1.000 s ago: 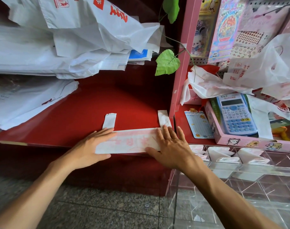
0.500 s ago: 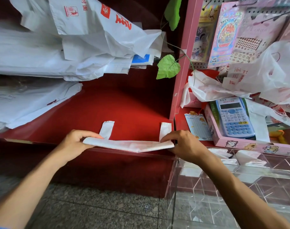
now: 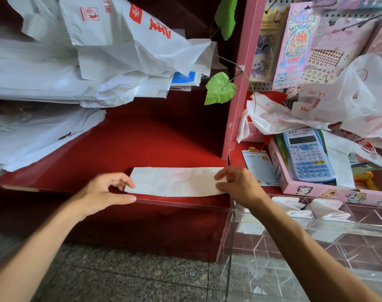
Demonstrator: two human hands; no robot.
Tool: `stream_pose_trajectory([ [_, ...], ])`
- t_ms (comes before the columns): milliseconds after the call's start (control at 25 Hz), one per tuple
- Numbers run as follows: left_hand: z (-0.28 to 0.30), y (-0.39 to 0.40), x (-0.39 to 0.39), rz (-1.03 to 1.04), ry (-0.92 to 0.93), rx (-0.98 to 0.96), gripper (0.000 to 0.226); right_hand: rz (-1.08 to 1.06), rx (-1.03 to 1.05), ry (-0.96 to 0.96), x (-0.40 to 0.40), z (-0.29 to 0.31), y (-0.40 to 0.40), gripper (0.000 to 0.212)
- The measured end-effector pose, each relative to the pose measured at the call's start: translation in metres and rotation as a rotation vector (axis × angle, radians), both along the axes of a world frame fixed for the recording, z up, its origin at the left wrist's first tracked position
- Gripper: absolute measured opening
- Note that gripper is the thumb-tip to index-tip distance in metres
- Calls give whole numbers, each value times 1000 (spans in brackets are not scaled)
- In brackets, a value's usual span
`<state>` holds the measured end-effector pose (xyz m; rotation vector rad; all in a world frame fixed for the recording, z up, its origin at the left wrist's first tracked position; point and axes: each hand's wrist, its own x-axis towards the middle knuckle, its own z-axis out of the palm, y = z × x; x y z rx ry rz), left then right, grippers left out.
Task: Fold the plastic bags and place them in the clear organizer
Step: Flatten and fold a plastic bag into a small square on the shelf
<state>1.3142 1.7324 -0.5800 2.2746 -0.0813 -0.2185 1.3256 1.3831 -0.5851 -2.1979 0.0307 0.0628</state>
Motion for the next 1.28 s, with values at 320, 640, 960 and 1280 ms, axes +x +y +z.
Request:
stream_pose_trajectory([
  [320,-1,-5,5,80,-103,-24,36,129,-45,77,-2,7,-4,46],
  [640,7,-13,8,142,-209,-426,15,101,183,-217,-1,12,-6,7],
  [960,12,-23,12,380,-228,-560,24,-74,625,-132,1,9,10,20],
  [1280,-1,-19,15,653,-294,-403,28,-111,131,-152,7,-6,11,60],
])
